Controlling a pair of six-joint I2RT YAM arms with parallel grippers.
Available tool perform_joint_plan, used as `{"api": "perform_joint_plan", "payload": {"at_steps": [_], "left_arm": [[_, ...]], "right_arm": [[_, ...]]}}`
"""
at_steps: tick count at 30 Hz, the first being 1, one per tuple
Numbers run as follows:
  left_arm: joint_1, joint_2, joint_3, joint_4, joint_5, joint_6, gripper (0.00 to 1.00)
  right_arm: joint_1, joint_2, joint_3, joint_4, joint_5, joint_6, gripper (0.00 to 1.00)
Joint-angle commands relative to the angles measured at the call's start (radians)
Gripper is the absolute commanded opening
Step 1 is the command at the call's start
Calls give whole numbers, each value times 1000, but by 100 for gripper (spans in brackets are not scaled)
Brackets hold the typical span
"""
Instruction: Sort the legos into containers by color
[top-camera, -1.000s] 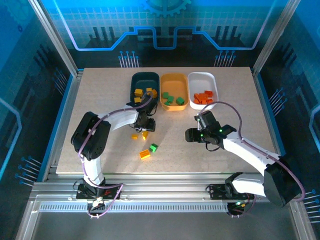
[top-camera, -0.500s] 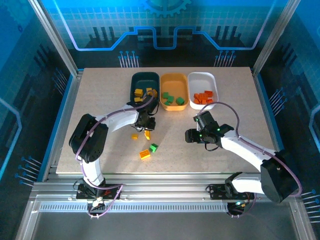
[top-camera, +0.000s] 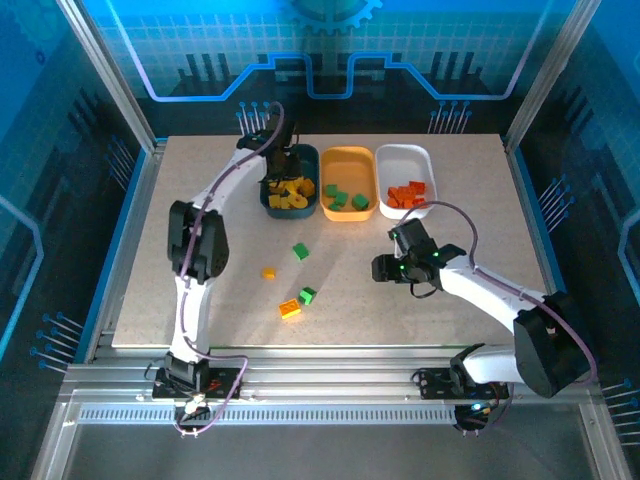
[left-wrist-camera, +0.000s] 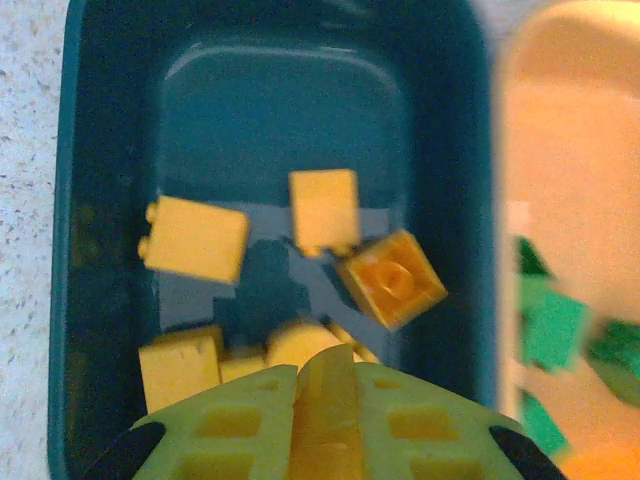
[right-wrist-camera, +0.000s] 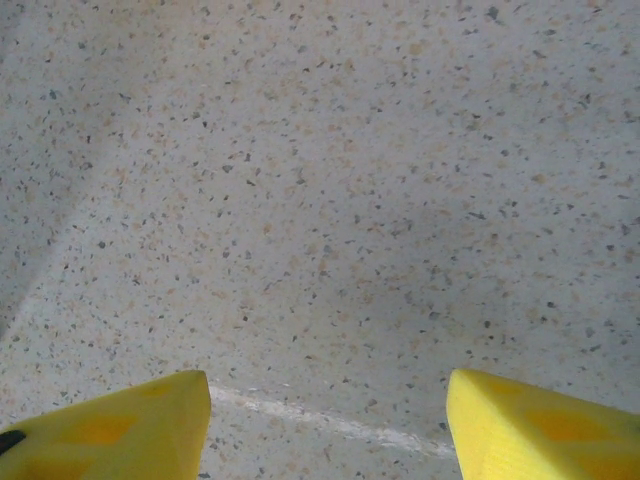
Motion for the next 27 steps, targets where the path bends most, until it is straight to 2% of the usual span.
{"api": "perform_joint_plan", "payload": {"at_steps": [1,3,4,6,8,11,13,19,22,27], "left_arm": [[7,90,105,-122,18,-27,6],[13,115,141,-129,17,-36,12],[16,118,150,-129,28,-42,20],[15,98,147,-118,51,-44,49],[13,29,96,-76,79,-38,67],[9,-125,-35,-4,109,-32,88],[6,-233,-139,25,111,-25,99],[-11,-563,-580,72,75,-51,99],[-36,-693,-845,110,74,-88,94],[-65,-789,-1109,151,83,-147,85]], "right_arm": [[-23,-29,32,-36,-1,-23,65],[-26,-39,32,-40,-4,-23,65],[-26,-41,34,-43,-6,-23,65],[-28,-44,36,-46,-11,-22,66],[-27,-46,38,-48,-18,-18,66],[-26,-51,38,-44,-28,-10,66],[-20,-58,38,-43,-30,-2,66],[13,-84,28,-44,-21,15,66],[26,-87,15,-39,-21,23,66],[48,-68,10,-27,-31,33,66]]}}
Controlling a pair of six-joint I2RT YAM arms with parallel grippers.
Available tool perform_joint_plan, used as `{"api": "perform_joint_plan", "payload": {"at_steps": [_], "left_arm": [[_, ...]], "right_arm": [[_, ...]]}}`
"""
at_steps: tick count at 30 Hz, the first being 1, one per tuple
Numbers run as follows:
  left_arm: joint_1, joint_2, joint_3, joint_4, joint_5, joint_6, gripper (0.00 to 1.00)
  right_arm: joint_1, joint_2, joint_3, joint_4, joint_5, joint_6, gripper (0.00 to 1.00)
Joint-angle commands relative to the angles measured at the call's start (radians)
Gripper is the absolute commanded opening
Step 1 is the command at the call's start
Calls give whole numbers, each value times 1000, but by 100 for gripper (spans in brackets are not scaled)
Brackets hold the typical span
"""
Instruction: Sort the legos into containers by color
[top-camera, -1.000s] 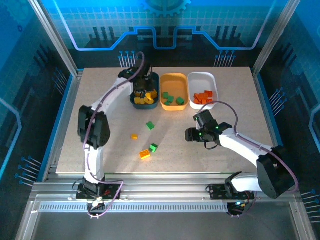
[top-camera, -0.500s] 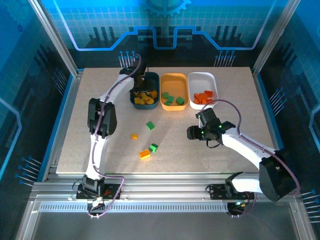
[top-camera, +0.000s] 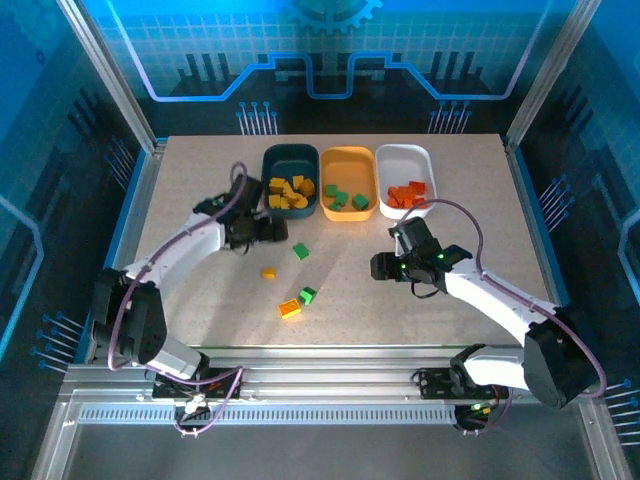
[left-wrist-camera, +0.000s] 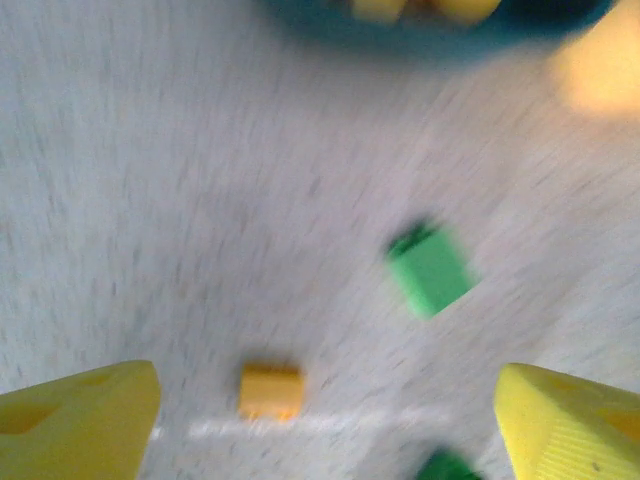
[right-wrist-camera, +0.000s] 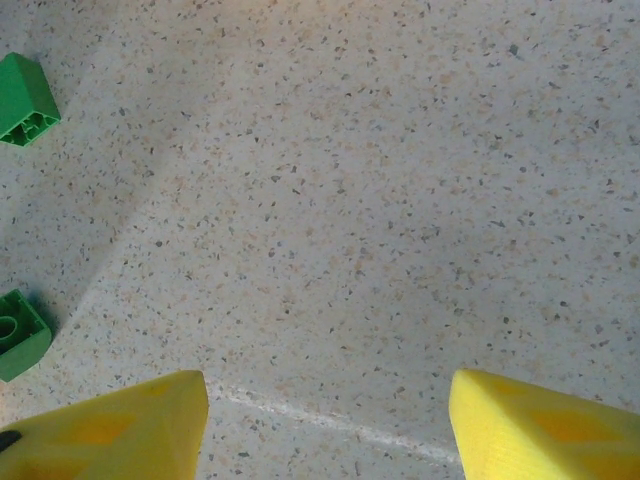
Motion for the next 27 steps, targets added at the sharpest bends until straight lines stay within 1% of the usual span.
{"api": "perform_joint_plan", "payload": {"at_steps": [1,3,6,11,16,18,21,27], "left_arm": [[-18,-28,-116,36,11,-55,84],[-26,-20,-146,55,17,-55,80],[-39,33,-142,70,10,-45,78],[-46,134,-103,94,-9,-34,74],[-48,228,-49,68,-39,-21,67],[-47,238,-45,65,-49,-18,61],[-48,244,-46,64,-50,-19,55],[-56,216,-53,42,-60,-19,42]], "right_arm": [[28,5,2,-4,-20,19,66],[44,14,10,-3,-15,21,66],[71,21,16,-4,1,31,66],[96,13,11,-18,21,42,66],[98,-3,10,-31,36,41,66],[98,-6,10,-35,38,41,66],[98,-2,11,-34,38,41,65],[97,12,19,-24,33,39,64]]}}
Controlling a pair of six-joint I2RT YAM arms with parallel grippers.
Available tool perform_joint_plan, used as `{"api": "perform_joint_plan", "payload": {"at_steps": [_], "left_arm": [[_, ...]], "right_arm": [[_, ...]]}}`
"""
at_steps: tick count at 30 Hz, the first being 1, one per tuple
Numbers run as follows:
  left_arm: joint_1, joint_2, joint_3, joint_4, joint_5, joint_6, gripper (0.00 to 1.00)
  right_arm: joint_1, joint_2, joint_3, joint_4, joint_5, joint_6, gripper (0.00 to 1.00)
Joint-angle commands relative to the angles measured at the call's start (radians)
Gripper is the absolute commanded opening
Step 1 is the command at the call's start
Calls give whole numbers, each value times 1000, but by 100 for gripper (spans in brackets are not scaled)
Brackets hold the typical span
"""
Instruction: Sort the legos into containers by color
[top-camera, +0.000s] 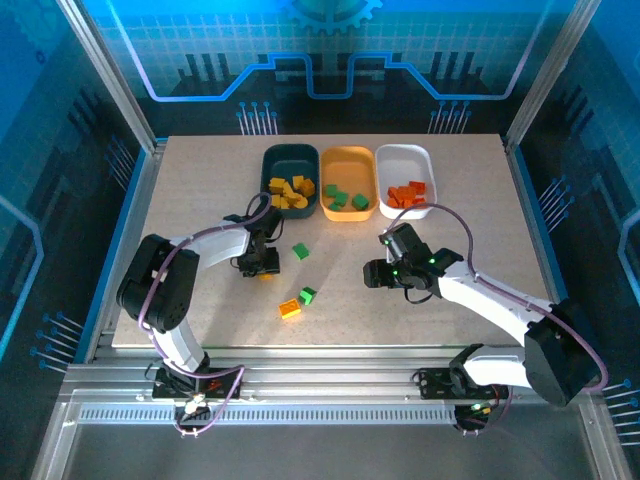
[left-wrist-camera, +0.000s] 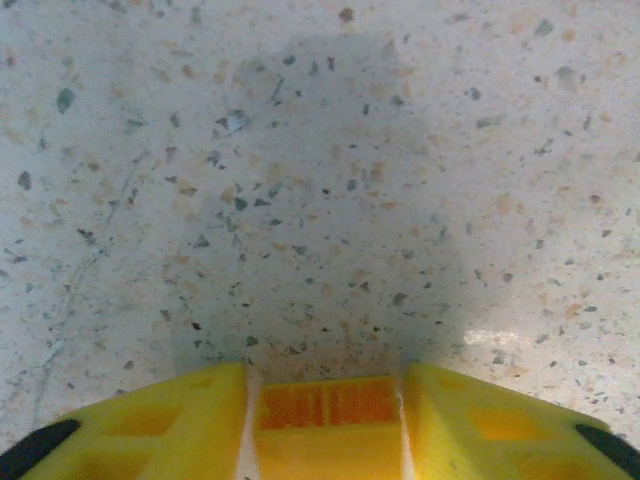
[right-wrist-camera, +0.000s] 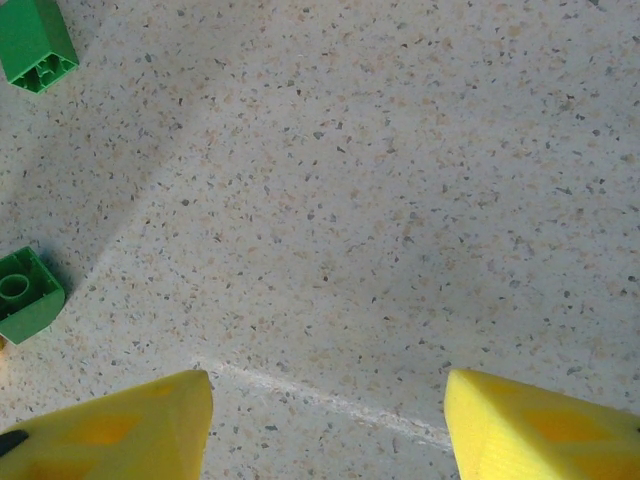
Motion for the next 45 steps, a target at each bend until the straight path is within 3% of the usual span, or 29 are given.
{"api": "perform_joint_plan", "payload": {"at_steps": [1,10,15,24,34,41,43,45], "left_arm": [[-15,-14,14,-5,-1,11,40],[-25,-74,47,-51,-5,5,34],[-22,-62,187,-96,-21,36,34],[35,225,624,-98,31,71,28],[74,562,1137,-215,110,86,29],[74,677,1264,-263,120,75,34],[76,679,1263,-264,116,77,37],[76,668,1264,-267,132,87,47]], "right_arm": [[9,4,21,-10,4,9,64],[9,30,27,5,0,4,63],[8,44,25,12,6,-1,63],[3,68,25,26,1,-4,63],[-39,83,21,32,-14,-33,63],[-61,99,37,32,-30,-46,63],[-62,97,42,28,-33,-49,63],[-62,95,46,20,-33,-52,63]]}}
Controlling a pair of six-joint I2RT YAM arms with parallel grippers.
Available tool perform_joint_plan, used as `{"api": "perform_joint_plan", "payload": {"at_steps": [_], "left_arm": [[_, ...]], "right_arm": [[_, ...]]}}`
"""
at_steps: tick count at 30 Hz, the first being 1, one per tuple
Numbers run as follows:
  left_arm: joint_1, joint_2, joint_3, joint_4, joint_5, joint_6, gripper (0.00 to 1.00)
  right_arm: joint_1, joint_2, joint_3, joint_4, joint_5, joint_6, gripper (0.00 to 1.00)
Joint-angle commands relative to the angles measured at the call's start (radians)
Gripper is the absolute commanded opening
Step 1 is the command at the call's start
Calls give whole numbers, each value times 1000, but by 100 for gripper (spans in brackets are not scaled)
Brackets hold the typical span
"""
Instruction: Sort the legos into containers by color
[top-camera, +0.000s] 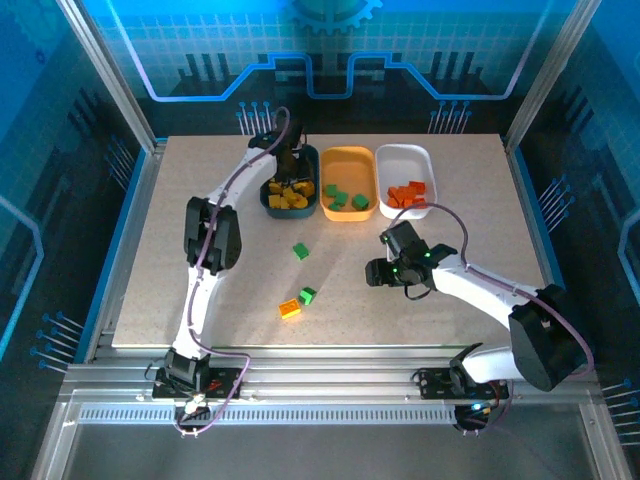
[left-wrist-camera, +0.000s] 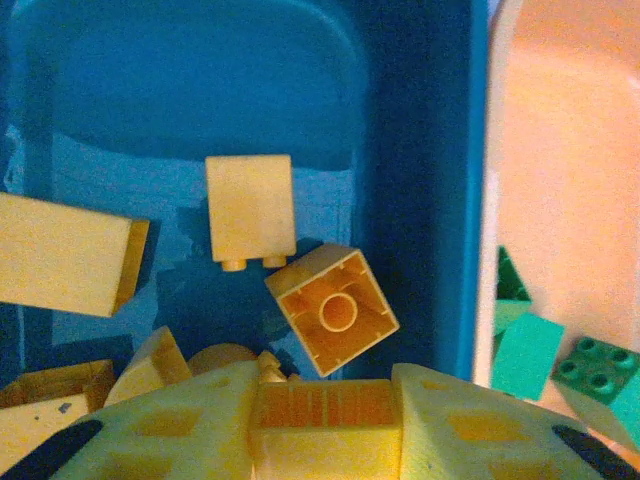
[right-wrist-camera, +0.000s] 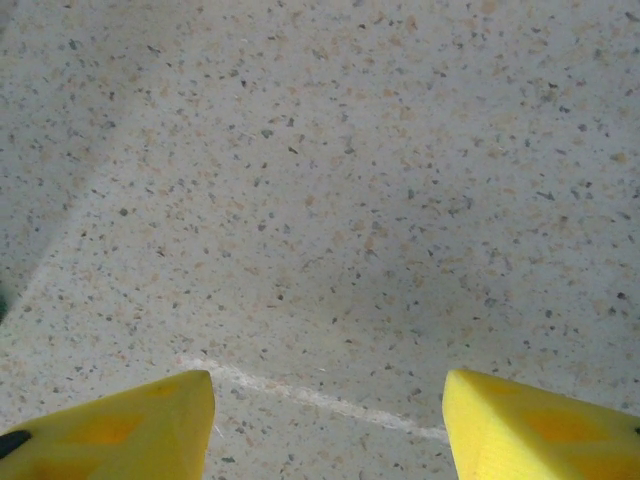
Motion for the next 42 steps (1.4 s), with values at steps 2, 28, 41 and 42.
{"api": "perform_joint_plan", "payload": {"at_steps": [2,28,41,42], "left_arm": [[-4,-31,29,-53,53,41,59],[-467,-1183,-1481,196,-144,-128,70],[-611,-922,-1365,136,-301,-85,70],[-615,-909,-1368,142,-295,-78,70]], "right_arm": [[-14,-2,49,-19,-19,-17,64],[90,-93,-1,-37,22,61,64],[130,-100,-4,-58,71,72,67],[129,-101,-8,-56,71,71,67]]}}
